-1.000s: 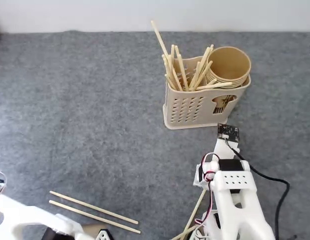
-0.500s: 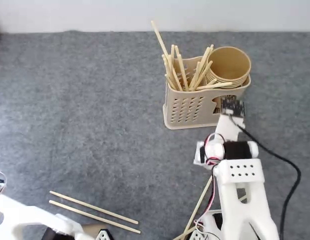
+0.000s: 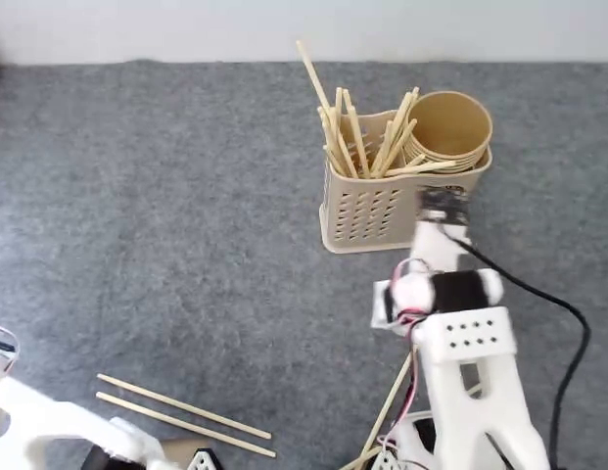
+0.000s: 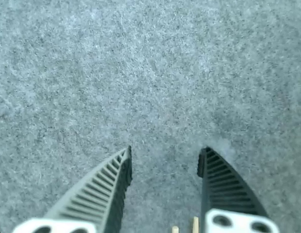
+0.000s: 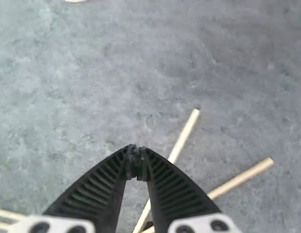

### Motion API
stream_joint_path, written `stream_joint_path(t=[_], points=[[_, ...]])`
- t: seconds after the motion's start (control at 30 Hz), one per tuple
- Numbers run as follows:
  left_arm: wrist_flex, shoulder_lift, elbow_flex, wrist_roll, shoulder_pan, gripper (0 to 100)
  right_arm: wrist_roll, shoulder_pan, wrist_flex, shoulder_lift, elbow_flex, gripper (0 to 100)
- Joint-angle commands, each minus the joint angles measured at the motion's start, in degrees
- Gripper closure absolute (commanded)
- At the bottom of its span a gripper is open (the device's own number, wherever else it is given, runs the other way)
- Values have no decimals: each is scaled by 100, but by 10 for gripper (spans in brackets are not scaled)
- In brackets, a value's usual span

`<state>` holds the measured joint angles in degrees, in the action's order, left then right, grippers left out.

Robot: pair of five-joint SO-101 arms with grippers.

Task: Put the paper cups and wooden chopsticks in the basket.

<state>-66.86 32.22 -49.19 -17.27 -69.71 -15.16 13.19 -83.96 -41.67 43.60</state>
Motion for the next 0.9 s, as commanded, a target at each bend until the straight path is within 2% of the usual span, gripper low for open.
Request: stream_joint_path(t=[0.0,0.13,0.27,0.33,0.5,0.87], points=[[141,158,75,26,-132,784,167,1147,127,40,-325,990],[686,123,4,35,-308,784,220,2659,444,40,-246,990],[932,123,-259,44,-308,784,246,3705,1385,40,352,983],[1029,123,-286,35,-308,784,246,4127,1754,48,677,938],[1029,123,-286,18,-299,784,211,4919,2185,48,1204,791],[1029,123,-303,0,-299,784,211,6185,2308,418,1284,787]])
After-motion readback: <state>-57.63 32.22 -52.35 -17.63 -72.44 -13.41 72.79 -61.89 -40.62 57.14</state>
